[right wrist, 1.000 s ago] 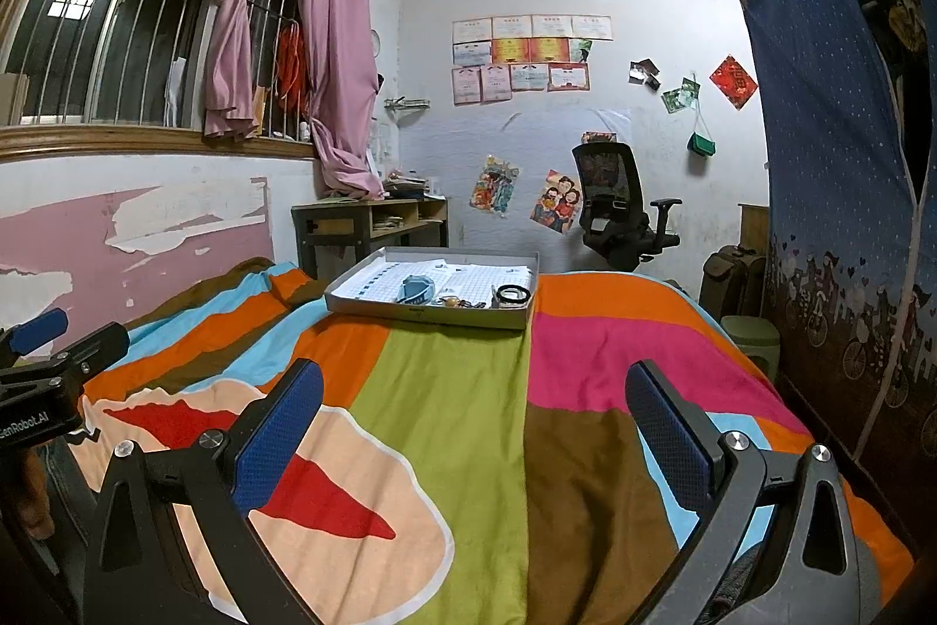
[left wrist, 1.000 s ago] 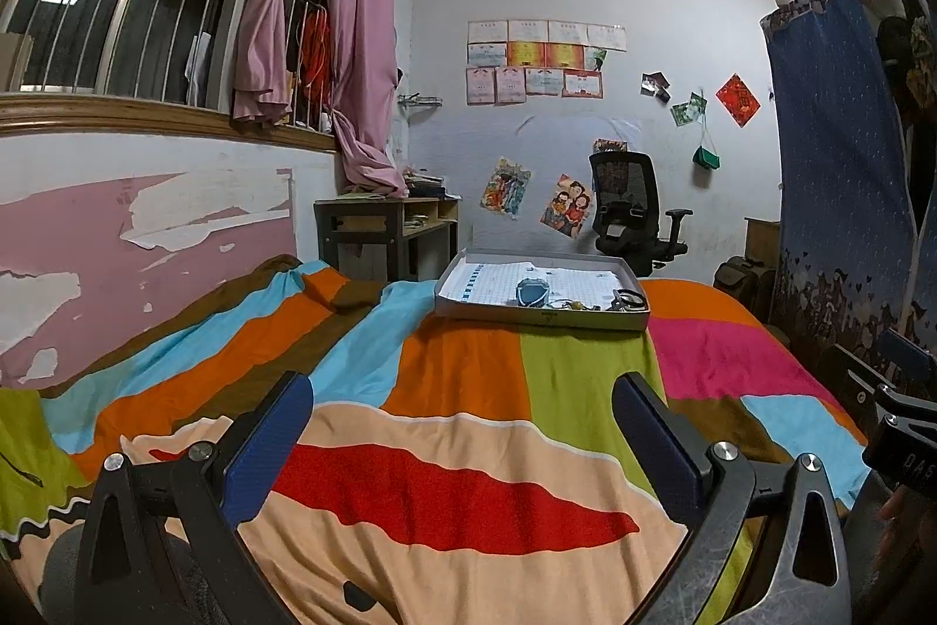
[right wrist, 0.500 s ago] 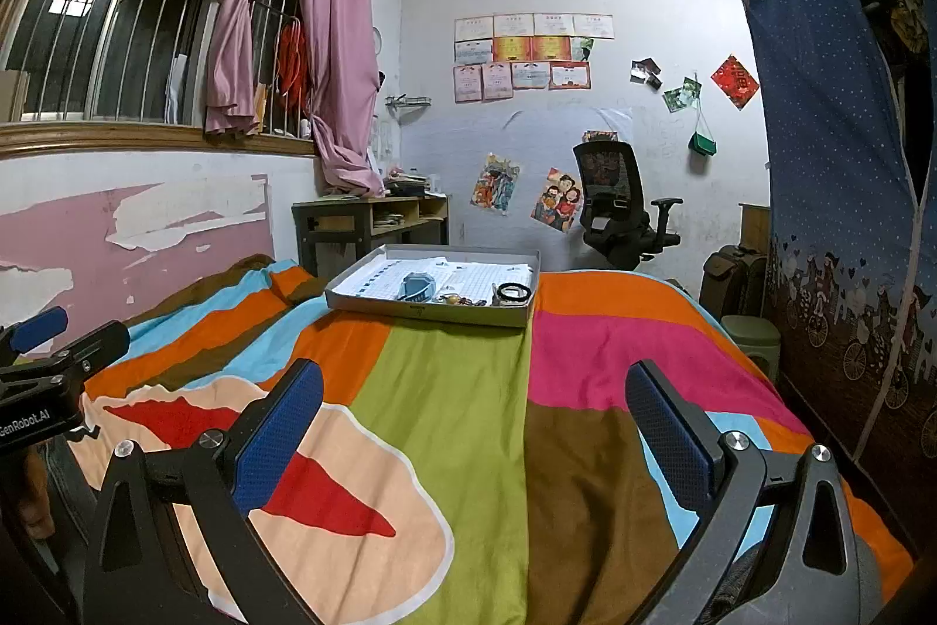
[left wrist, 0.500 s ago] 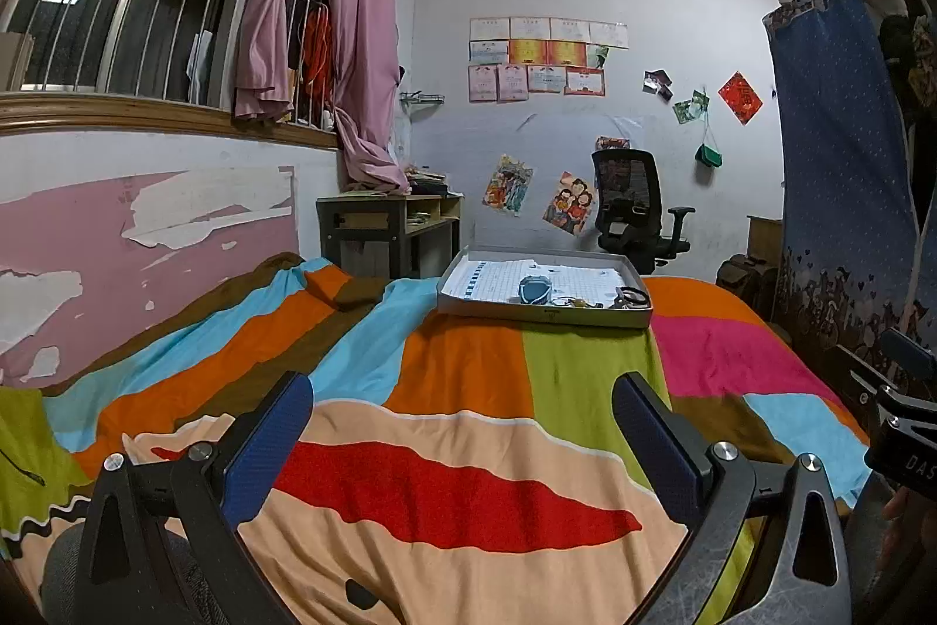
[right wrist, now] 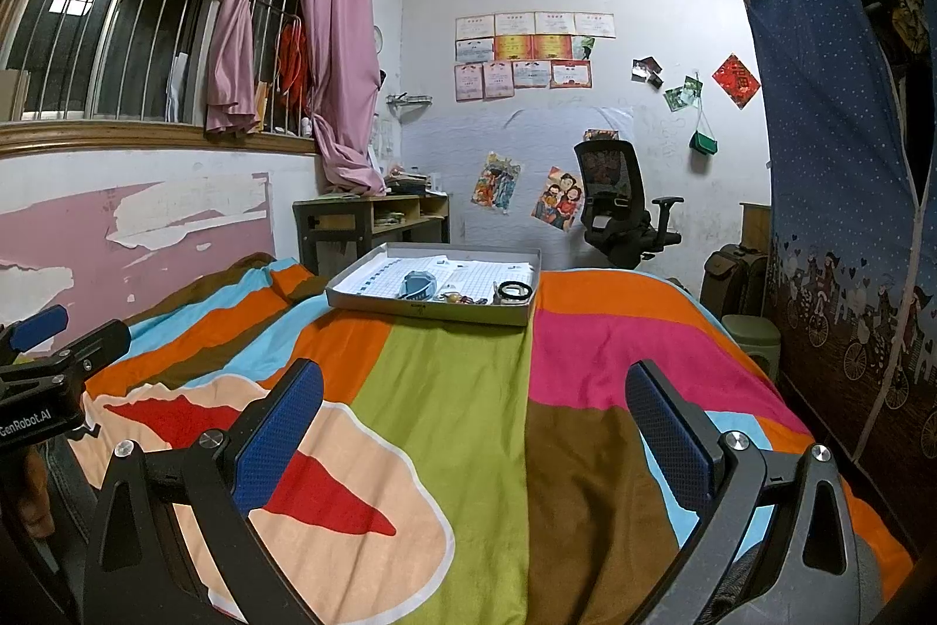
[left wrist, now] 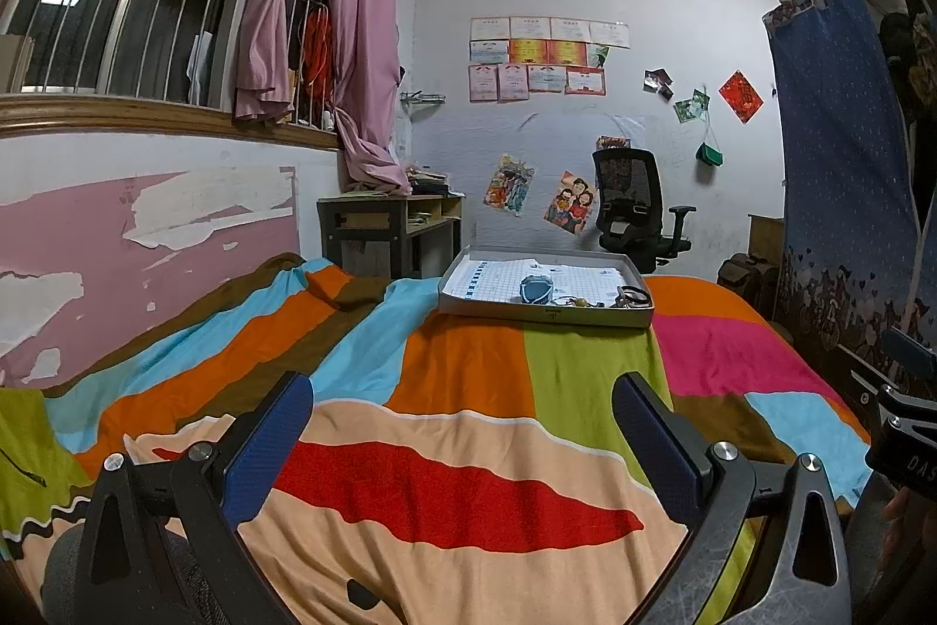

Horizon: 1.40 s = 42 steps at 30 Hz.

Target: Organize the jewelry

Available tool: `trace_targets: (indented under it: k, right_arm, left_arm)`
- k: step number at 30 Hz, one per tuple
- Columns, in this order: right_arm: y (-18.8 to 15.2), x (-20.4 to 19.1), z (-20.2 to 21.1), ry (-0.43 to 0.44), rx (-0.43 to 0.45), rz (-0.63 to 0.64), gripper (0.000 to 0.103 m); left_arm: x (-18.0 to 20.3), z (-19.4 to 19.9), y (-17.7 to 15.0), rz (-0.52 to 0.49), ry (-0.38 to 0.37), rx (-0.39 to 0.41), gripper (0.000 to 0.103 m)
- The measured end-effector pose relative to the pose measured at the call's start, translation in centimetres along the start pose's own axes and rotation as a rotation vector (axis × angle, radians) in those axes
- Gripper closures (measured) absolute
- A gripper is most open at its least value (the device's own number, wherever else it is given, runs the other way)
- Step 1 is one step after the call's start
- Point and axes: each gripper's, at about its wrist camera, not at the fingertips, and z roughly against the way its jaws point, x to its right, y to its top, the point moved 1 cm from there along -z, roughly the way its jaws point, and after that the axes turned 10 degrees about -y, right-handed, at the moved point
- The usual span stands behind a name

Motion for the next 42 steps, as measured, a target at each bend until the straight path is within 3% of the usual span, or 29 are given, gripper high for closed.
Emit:
trace_targets:
  k: [42]
  right_arm:
    - [0.18, -0.12, 0.17, 0.000, -0.003, -0.001, 0.001]
  left_arm:
    - [0.15, 0.00, 0.24, -0.001, 0.001, -0.004, 0.000]
